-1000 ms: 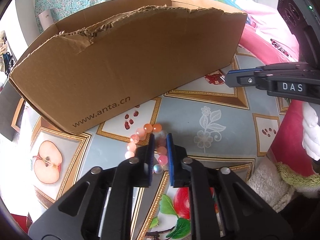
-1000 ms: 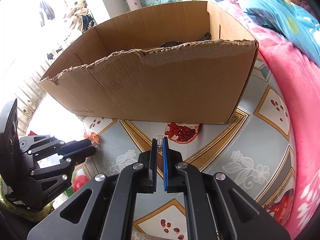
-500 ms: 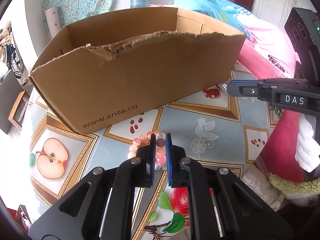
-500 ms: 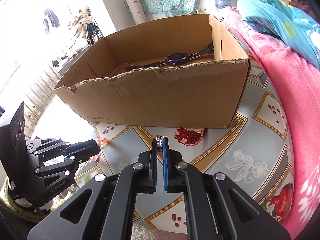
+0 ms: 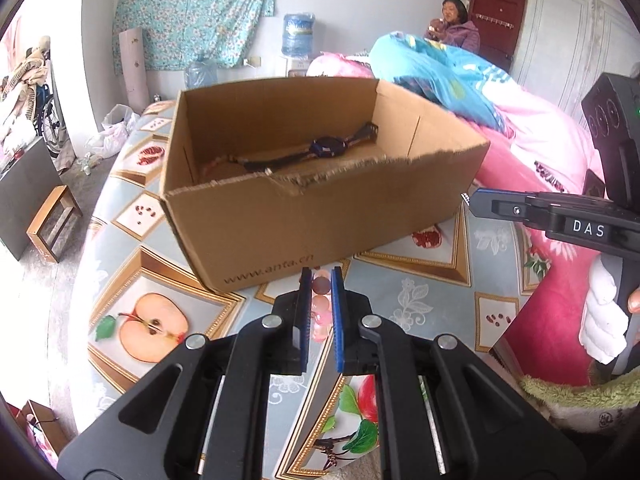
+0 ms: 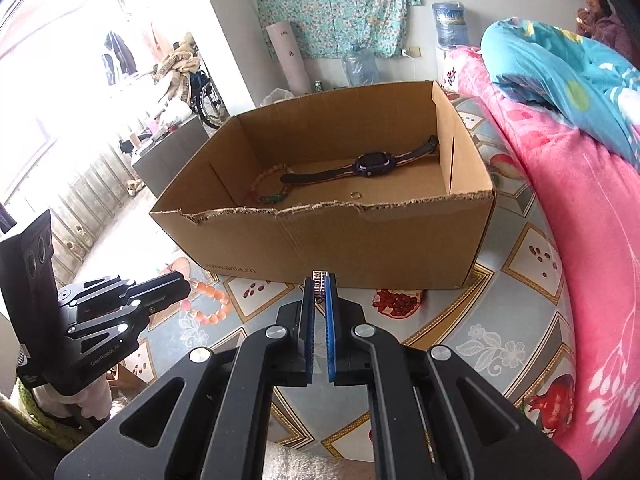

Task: Organize jewelry
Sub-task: 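Lift and carry the bracelet and red charm with both grippers over the box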

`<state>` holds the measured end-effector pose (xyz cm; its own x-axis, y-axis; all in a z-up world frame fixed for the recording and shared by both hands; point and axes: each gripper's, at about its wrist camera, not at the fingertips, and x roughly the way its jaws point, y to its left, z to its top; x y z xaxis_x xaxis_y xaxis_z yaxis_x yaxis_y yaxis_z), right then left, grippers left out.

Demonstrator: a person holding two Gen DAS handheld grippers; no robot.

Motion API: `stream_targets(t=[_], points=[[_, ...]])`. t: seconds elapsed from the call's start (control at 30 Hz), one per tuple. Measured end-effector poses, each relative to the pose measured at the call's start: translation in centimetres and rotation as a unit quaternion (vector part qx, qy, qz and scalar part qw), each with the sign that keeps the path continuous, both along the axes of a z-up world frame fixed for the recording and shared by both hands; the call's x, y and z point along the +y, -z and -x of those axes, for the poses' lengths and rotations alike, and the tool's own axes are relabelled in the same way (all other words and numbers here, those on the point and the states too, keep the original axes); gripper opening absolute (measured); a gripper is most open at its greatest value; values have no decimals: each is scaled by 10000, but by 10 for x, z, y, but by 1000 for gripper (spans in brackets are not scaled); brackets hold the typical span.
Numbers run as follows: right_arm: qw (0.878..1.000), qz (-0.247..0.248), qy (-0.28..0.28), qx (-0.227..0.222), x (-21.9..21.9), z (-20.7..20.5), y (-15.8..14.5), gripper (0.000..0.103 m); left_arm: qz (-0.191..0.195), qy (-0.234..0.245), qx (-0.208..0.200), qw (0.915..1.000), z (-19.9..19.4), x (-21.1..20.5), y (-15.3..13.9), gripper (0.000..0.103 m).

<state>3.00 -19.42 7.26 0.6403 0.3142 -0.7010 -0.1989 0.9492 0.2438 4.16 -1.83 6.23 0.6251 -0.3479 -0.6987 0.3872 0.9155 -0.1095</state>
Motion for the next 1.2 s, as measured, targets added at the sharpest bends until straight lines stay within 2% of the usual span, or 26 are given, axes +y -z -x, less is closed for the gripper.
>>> stream_targets(t=[0.23, 0.47, 0.73, 0.87, 0.97, 1.2], points=[[9993, -37, -31, -373, -1, 7, -30, 5, 314, -1, -291, 9991, 6, 12, -34, 8], [9970, -170, -169, -734, 0, 5, -64, 5, 840, 277, -520, 9947, 14, 23, -73, 8], [9953, -166, -241, -918, 4, -16, -82, 5, 1227, 494, -766, 9883, 0, 22, -111, 8], [9956, -247, -259, -872, 2, -30, -81, 5, 1302, 539, -736, 9873, -18, 18, -118, 8], [9958, -296, -270, -824, 1, -40, -78, 5, 1213, 562, -730, 9883, -36, 12, -119, 8], [9974, -302, -300, -581, -5, -68, -61, 5, 1049, 520, -391, 9923, -82, -1, -106, 8]])
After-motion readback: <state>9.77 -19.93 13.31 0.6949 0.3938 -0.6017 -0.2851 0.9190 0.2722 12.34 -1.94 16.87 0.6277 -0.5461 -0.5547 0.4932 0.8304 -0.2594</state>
